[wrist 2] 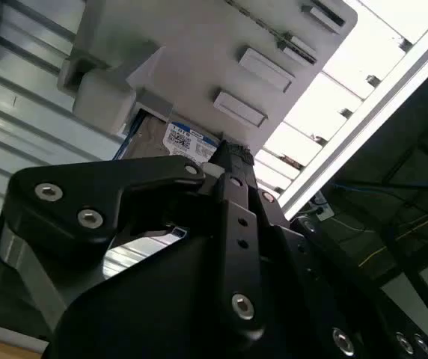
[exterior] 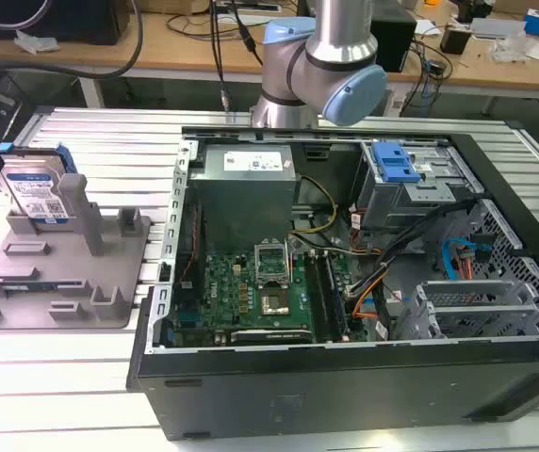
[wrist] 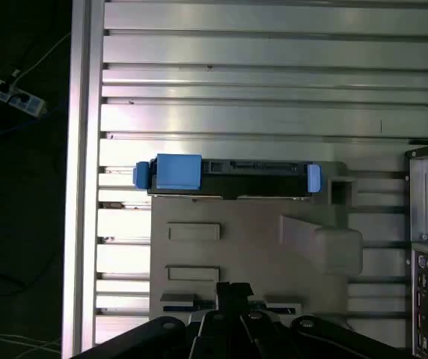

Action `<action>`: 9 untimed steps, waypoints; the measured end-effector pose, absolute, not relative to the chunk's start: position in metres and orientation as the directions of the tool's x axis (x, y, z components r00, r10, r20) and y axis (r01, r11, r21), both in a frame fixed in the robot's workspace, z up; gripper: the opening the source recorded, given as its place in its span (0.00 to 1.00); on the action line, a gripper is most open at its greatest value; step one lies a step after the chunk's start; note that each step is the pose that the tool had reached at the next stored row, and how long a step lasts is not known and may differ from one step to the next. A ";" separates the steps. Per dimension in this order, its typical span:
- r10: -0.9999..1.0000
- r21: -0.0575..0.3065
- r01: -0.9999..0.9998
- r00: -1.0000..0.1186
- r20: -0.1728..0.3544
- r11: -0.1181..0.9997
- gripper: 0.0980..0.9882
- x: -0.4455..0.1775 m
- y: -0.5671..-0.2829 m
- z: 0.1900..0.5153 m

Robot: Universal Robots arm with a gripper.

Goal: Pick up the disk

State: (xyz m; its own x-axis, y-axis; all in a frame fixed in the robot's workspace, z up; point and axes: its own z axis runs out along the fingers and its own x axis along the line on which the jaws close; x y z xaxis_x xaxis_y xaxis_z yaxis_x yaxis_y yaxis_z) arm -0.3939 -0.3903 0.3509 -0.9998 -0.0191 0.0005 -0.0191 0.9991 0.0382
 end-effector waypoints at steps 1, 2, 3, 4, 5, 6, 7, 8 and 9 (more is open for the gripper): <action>-0.019 0.038 -0.019 -1.000 0.000 0.999 0.01 -0.394 -0.390 0.351; -0.019 0.038 -0.019 -1.000 0.001 0.999 0.01 -0.394 -0.390 0.351; -0.019 0.038 -0.019 -1.000 0.001 0.999 0.01 -0.394 -0.390 0.351; -0.019 0.038 -0.019 -1.000 0.001 0.999 0.01 -0.394 -0.390 0.351; -0.019 0.038 -0.019 -1.000 0.001 0.999 0.01 -0.394 -0.390 0.351; -0.019 0.038 -0.019 -1.000 0.001 0.999 0.01 -0.394 -0.390 0.351; -0.019 0.038 -0.019 -1.000 0.000 0.999 0.01 -0.394 -0.390 0.351; -0.019 0.038 -0.019 -1.000 0.001 0.999 0.01 -0.394 -0.390 0.351; -0.019 0.038 -0.019 -1.000 0.000 0.999 0.01 -0.394 -0.390 0.351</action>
